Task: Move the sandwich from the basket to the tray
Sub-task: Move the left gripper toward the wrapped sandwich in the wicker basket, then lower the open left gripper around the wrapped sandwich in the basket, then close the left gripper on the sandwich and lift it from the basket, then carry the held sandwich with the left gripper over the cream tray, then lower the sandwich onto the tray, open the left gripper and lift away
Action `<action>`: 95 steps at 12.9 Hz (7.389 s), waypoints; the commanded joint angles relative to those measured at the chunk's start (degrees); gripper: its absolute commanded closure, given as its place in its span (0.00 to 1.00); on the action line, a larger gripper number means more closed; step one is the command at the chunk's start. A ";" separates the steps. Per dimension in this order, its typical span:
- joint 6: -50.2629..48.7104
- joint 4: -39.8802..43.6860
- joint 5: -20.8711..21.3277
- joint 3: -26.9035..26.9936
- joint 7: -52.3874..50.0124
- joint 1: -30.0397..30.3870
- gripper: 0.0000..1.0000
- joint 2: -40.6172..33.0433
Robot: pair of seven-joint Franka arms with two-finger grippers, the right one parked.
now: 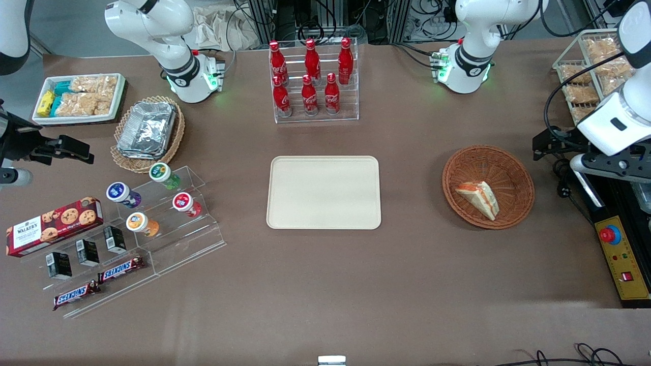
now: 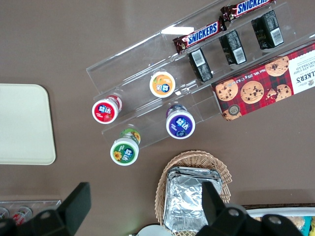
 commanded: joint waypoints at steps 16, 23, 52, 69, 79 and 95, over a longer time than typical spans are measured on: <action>28.92 -36.98 0.34 -0.18 -49.81 -0.34 0.00 -7.13; 38.22 -38.91 0.43 -1.67 -59.75 -0.87 0.00 0.69; 17.24 -15.47 -0.09 -14.21 -53.33 -2.63 1.00 1.92; 37.89 -11.94 24.50 -26.99 -82.43 -14.58 1.00 31.63; 36.24 -11.06 24.52 -26.99 -82.97 -13.79 0.00 27.44; 3.09 -12.73 -0.10 7.74 -10.24 -8.82 0.00 -8.97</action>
